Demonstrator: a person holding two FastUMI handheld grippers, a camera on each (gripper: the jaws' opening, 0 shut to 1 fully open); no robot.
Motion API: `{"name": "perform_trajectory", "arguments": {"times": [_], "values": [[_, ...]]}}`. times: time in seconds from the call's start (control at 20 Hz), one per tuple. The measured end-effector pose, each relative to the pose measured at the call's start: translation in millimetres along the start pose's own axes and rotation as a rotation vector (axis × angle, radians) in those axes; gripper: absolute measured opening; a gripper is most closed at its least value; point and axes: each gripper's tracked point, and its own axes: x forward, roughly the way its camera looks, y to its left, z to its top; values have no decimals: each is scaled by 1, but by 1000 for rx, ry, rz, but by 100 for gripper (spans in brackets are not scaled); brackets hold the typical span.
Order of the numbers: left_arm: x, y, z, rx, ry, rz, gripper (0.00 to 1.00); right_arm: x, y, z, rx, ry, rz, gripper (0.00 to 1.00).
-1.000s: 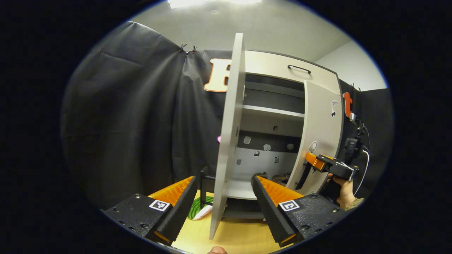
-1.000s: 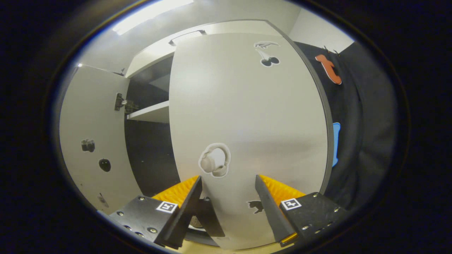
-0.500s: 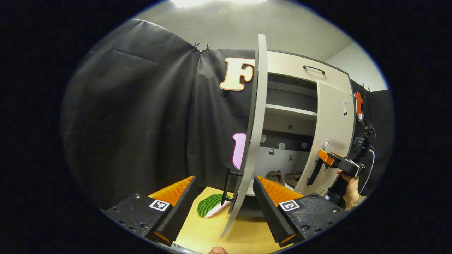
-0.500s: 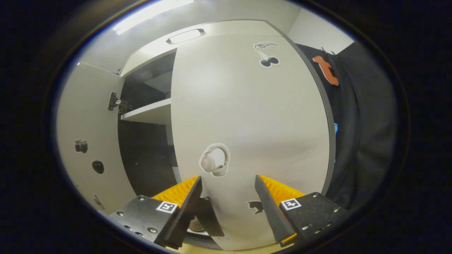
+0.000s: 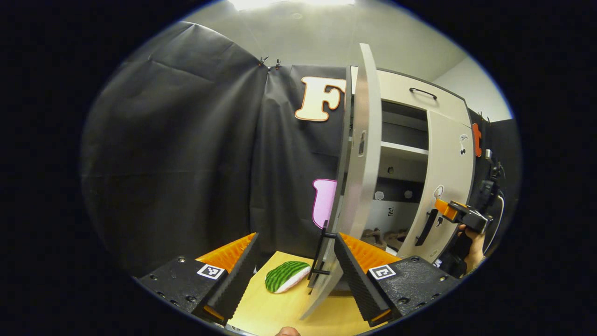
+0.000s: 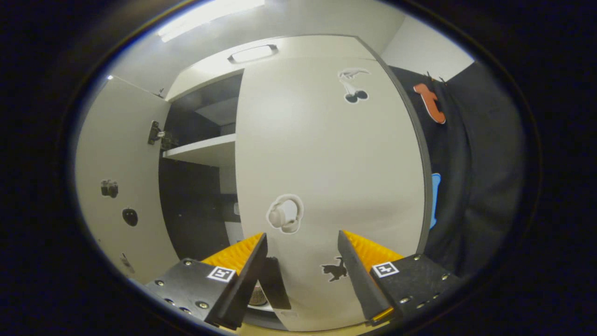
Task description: Grab one shoe with the right hand and put it into the shoe cabinet, grab the other shoe with the left hand and put it into the shoe cabinet; then close the right door with the right hand and the left door with the left hand.
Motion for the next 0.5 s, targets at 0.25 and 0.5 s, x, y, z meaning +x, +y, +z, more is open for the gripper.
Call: {"name": "perform_trajectory", "arguments": {"times": [0.25,0.5], "values": [[22,-14,-10,10,24,-100,96,-29,2,25,-15,-61,10,91],[20,-32,-10,62,31,-190,95,-40,-9,32,16,-52,-6,91]]}}
